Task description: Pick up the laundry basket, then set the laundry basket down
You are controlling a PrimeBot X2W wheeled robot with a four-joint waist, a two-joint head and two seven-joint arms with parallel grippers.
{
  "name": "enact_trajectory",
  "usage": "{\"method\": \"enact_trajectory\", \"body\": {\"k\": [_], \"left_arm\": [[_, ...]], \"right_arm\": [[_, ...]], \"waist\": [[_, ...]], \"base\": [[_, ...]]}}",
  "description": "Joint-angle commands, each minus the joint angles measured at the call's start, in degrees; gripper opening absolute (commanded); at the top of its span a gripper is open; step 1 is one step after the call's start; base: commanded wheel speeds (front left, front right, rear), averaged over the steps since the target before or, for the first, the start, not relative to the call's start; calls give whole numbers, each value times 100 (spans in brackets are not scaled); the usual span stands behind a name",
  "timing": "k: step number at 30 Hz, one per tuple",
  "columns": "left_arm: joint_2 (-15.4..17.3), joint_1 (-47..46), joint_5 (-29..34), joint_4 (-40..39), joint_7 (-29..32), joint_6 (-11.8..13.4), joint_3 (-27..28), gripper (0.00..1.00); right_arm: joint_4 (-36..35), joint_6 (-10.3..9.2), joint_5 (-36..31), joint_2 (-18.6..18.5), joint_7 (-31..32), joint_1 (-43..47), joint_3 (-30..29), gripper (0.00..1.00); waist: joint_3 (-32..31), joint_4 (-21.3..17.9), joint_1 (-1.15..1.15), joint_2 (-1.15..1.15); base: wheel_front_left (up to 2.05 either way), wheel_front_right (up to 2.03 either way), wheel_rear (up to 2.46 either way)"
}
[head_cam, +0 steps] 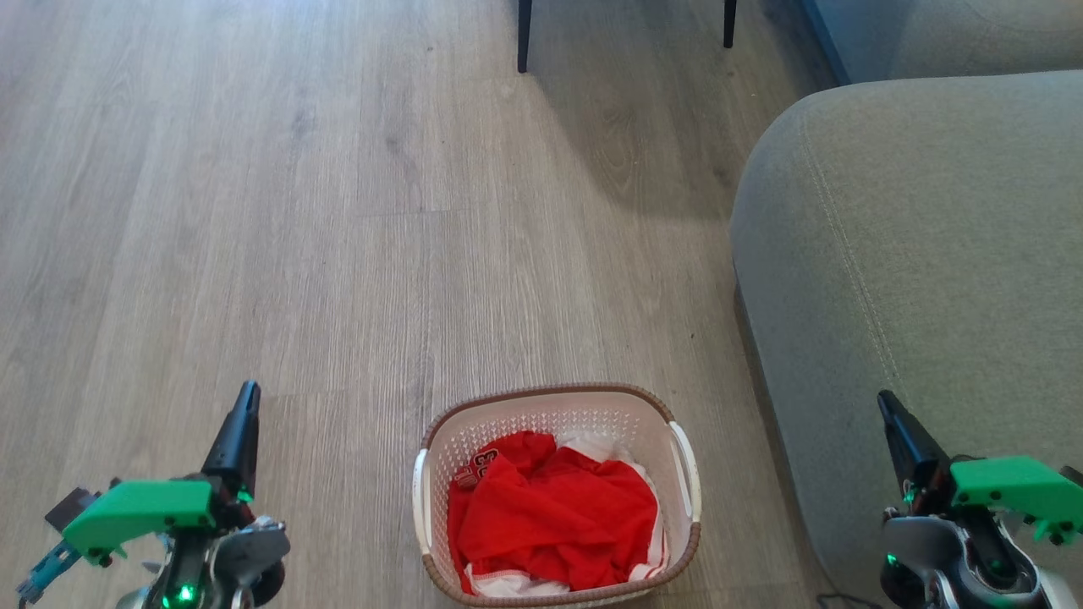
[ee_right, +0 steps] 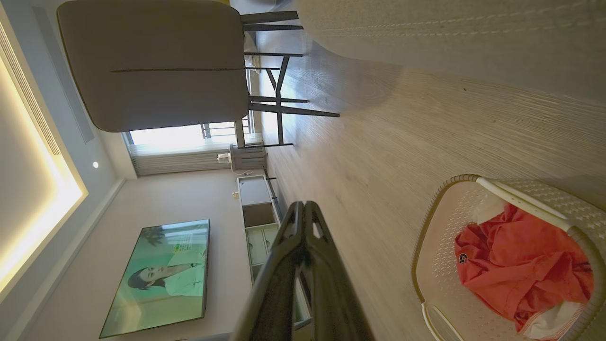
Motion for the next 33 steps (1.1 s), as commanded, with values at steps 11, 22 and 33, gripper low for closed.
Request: {"method": "enact_trajectory", "body": {"k": [11,22,33], "left_arm": [[56,-339,-11,-169,52,-40,229,0],[40,-341,8,-168,71,-40,252,0],[27,-342,24,-167,86,-40,271,0]], "right_arm": [[-183,41,6,-66,49,-273,65,0],[-182,41,-10,-52,65,-275,45,0],[-181,41,-24,-41,78,-276,29,0]], "waist": [[0,0,0,0],[0,0,0,0],[0,0,0,0]], "base": [[0,0,0],[0,0,0],[0,0,0]]}}
